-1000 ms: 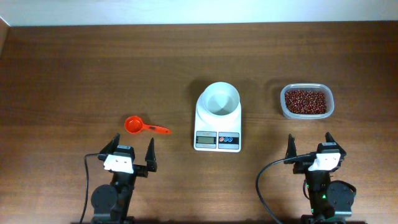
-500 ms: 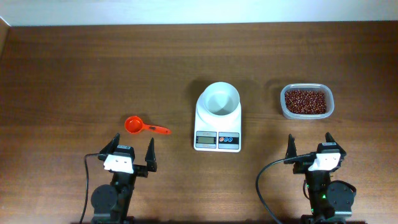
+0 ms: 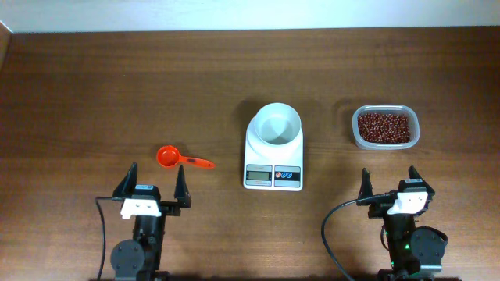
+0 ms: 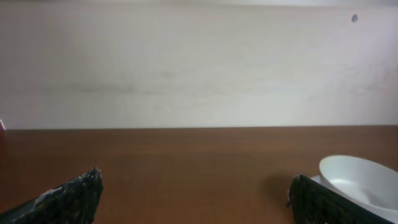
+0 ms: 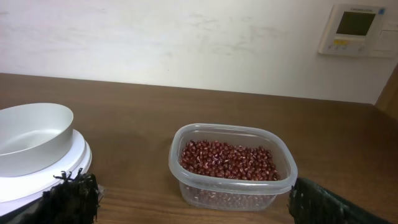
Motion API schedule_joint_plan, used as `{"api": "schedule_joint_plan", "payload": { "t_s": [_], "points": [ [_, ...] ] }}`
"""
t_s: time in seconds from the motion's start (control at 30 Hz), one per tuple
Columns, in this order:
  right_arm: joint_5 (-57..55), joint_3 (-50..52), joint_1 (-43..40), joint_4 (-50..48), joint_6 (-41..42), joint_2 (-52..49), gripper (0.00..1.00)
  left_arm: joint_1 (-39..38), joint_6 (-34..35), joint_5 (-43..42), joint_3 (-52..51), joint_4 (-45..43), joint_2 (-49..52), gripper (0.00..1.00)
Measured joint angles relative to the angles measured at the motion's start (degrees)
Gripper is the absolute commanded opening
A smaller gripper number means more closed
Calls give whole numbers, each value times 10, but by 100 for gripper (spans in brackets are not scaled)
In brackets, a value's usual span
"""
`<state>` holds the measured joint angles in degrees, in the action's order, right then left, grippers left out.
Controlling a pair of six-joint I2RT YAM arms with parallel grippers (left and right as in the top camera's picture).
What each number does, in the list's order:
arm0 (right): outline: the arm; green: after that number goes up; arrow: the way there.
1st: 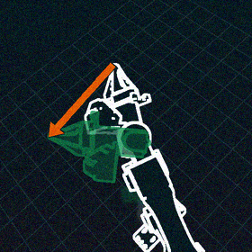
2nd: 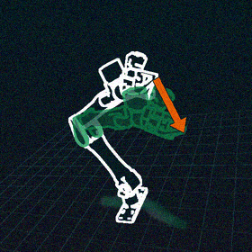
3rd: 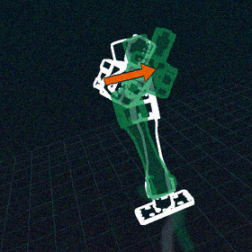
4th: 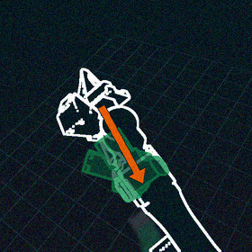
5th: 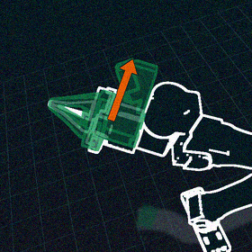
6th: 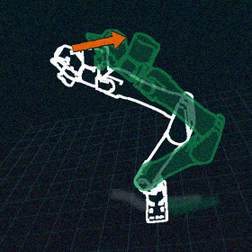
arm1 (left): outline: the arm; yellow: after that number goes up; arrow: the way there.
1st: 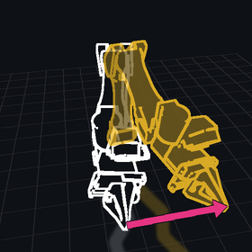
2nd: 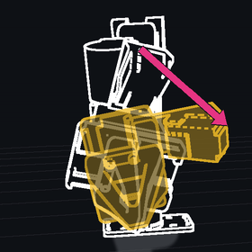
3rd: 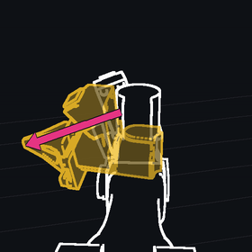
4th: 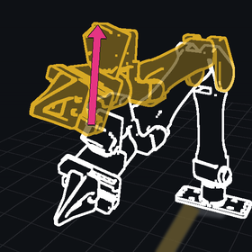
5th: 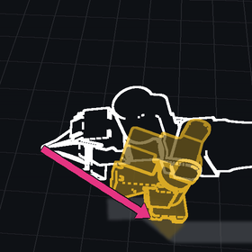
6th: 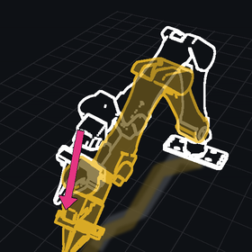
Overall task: Scoop and weigh 50g on scale
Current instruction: 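Move the left gripper to the orange scoop and grasp its bowl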
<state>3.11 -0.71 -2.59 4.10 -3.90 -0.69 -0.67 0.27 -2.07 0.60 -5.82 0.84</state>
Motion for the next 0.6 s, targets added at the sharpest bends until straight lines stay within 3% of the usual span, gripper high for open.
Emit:
{"api": "schedule_joint_plan", "payload": {
  "t_s": [0.17,0.33,0.47,0.53,0.6],
  "points": [
    [0,0,0,0,0,0,99,0,0,2,24,-4,0,99],
    [0,0,0,0,0,0,99,0,0,16,119,75,28,99],
    [0,0,0,1,0,0,99,0,0,31,236,158,118,99],
    [0,0,0,0,0,0,99,0,0,32,329,205,210,99],
    [0,0,0,0,0,1,99,0,2,32,402,296,277,99]
  ]
}}
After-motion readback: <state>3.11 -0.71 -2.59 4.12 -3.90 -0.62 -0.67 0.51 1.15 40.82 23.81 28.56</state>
